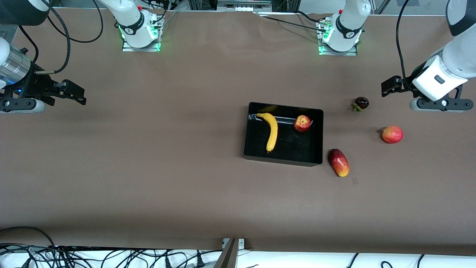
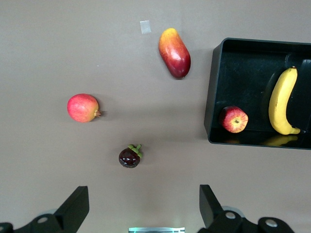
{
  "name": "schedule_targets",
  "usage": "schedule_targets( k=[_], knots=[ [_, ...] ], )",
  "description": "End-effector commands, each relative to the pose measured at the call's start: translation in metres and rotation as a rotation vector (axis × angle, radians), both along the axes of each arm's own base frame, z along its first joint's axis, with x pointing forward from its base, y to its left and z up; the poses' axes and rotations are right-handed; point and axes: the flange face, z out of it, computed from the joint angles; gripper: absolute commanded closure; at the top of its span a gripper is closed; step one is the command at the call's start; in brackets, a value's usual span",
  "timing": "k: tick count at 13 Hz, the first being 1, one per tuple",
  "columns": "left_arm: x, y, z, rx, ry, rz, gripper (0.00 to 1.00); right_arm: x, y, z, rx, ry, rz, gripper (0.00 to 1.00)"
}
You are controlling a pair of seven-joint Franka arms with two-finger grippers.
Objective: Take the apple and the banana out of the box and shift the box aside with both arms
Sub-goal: 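Move the left gripper over the black tray toward the red apple, then lower the left gripper and grasp the red apple in the tray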
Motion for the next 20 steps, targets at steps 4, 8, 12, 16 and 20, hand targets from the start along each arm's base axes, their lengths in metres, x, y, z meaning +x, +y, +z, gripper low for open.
schedule_targets(
  k=[4,8,12,16,20],
  knots=[
    [0.011,-0.049,-0.016,-0.020,0.041,-0.074,0.00,0.001,0.000,0.005,0.004,-0.006,-0.011,0.00],
    [0.027,-0.113,-0.086,0.021,0.091,-0.002,0.00,0.001,0.000,0.004,0.004,-0.005,-0.011,0.00],
    [0.041,-0.150,-0.152,0.055,0.093,0.132,0.00,0.001,0.000,0.004,0.004,-0.005,-0.011,0.00],
    [0.041,-0.175,-0.213,0.066,0.109,0.099,0.00,0.001,-0.001,0.004,0.003,-0.005,-0.011,0.00],
    [0.032,-0.203,-0.258,0.111,0.127,0.041,0.00,0.001,-0.001,0.005,0.003,-0.006,-0.011,0.00]
  ],
)
